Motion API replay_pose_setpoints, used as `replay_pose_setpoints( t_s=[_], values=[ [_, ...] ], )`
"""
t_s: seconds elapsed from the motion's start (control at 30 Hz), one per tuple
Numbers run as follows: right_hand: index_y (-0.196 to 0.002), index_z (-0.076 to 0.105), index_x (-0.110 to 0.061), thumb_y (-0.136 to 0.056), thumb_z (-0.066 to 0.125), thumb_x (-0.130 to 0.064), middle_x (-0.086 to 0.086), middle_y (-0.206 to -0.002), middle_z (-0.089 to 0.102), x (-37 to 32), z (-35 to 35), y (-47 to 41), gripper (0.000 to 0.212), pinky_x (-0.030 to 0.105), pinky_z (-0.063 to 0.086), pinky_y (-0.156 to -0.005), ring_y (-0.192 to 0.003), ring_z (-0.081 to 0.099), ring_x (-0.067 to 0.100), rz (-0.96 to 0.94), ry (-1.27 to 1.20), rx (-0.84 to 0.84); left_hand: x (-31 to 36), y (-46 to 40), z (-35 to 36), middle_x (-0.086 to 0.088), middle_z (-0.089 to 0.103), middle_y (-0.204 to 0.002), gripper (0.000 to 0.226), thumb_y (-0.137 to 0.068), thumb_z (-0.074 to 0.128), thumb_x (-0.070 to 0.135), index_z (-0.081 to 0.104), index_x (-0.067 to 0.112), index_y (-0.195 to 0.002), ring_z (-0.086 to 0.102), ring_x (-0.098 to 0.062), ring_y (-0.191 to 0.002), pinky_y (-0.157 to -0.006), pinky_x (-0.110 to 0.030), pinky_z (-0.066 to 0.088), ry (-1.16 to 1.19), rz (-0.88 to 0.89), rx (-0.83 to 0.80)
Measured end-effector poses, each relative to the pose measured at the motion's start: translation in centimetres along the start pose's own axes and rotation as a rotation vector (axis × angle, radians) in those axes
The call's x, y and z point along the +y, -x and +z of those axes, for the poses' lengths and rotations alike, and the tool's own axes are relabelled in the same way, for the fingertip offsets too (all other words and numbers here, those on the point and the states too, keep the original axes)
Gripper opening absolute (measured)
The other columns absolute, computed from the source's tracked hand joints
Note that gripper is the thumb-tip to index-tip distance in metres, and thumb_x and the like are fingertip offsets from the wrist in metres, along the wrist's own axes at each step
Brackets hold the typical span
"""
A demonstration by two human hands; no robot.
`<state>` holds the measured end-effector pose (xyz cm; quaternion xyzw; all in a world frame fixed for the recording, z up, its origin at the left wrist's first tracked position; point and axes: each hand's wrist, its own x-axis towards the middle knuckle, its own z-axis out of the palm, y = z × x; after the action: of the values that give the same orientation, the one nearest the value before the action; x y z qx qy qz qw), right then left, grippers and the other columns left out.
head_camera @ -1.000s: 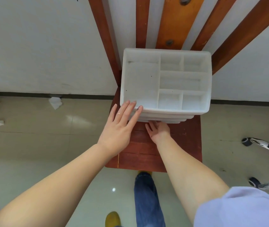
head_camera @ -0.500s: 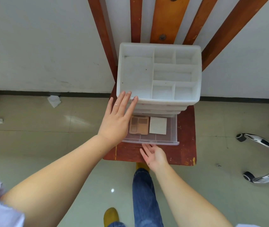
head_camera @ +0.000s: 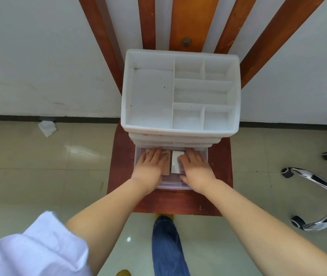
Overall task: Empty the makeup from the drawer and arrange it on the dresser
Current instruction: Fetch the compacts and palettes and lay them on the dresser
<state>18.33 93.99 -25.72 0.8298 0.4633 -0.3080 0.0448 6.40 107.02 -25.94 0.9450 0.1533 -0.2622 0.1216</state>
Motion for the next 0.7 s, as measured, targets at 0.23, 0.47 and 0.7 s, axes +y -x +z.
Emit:
replay_pose_setpoints(
  t_s=[0.23,0.47,0.7],
  values=[
    [-0.133,0.036,-0.013,-0.083,0.058,-0.029,0.013,-0.132,0.039,0.1,1.8,-0.8,0.056,0.039,0.029,-0.104,-0.123,0.036,0.030,-0.049,0.155,0.127,-1.0,-1.1,0.6,-0.015,0.026,-0.145,0.088,-0.082,0.062,0.035,0.009,0.014,-0.149,0.024,-0.034,-0.134,-0.114,-0.040,0.015,-0.122,0.070,0.060],
    [-0.136,0.035,-0.023,-0.077,0.066,-0.042,0.006,-0.127,0.045,-0.9,-0.9,6.4,0.069,0.034,0.045,-0.090,-0.118,0.043,0.023,0.044,-0.402,0.148,-2.0,4.5,-3.0,-0.011,0.043,-0.127,0.087,-0.074,0.060,0.054,0.021,0.025,-0.145,0.040,-0.030,-0.118,-0.094,-0.037,0.042,0.291,0.091,0.032],
    [-0.140,0.029,-0.031,-0.079,0.061,-0.050,-0.001,-0.120,0.046,-2.0,3.1,11.9,0.072,0.026,0.039,-0.086,-0.112,0.049,0.017,0.038,-0.519,-0.177,-2.0,9.0,-0.4,-0.016,0.037,-0.139,0.086,-0.078,0.055,0.058,0.014,0.028,-0.148,0.040,-0.034,-0.125,-0.102,-0.039,0.037,0.307,-0.001,-0.591]
  ],
)
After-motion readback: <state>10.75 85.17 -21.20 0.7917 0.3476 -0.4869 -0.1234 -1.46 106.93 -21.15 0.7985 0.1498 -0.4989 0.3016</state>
